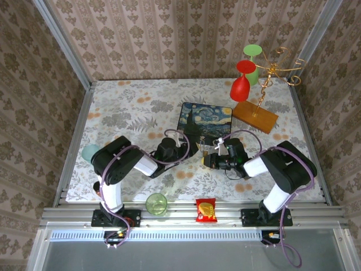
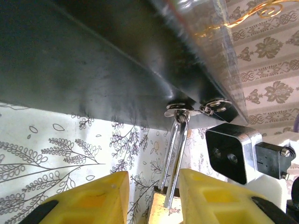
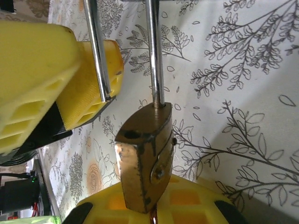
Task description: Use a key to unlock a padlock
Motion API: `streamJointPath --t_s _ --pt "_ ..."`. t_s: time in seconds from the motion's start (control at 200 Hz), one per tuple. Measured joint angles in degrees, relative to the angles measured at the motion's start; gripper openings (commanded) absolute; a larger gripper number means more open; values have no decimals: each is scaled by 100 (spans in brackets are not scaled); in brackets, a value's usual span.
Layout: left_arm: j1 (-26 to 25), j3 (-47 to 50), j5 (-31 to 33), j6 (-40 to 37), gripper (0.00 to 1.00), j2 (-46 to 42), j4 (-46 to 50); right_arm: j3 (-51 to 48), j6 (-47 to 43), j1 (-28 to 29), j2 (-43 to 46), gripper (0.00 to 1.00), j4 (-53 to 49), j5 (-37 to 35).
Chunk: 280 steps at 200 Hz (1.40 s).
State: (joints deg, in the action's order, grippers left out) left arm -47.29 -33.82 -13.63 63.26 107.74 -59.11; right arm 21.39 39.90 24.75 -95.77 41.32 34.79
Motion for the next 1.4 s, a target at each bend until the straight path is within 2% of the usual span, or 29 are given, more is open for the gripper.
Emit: streamJointPath --t_s 0.1,0.18,0.22,0.31,0.51,0.845,0.985,1.26,1.4 --pt "-48 2 107 -210 51 -90 63 -22 87 -17 -37 10 105 42" --pt "-114 -50 146 -424 50 -175 284 -33 101 -17 -37 11 131 44" --pt "-144 -157 149 -555 47 -186 485 -39 103 -26 -37 12 136 44" --pt "-173 -352 146 -817 32 -186 780 -39 96 -39 -28 13 118 48" --pt "-138 -494 98 -1082 23 -105 1104 -39 -35 -39 146 13 -197 -17" --pt "-114 -603 66 -1191 25 90 1263 -11 -116 -50 208 17 -369 -35" --pt "-101 -603 59 -1213 25 131 1241 4 -138 -59 289 26 -468 -66" --pt "-101 -588 52 -1189 26 133 1200 4 -243 -131 732 35 -1078 -424" --pt "-101 -435 76 -1187 33 101 1084 4 -256 -157 1123 38 -1633 -846"
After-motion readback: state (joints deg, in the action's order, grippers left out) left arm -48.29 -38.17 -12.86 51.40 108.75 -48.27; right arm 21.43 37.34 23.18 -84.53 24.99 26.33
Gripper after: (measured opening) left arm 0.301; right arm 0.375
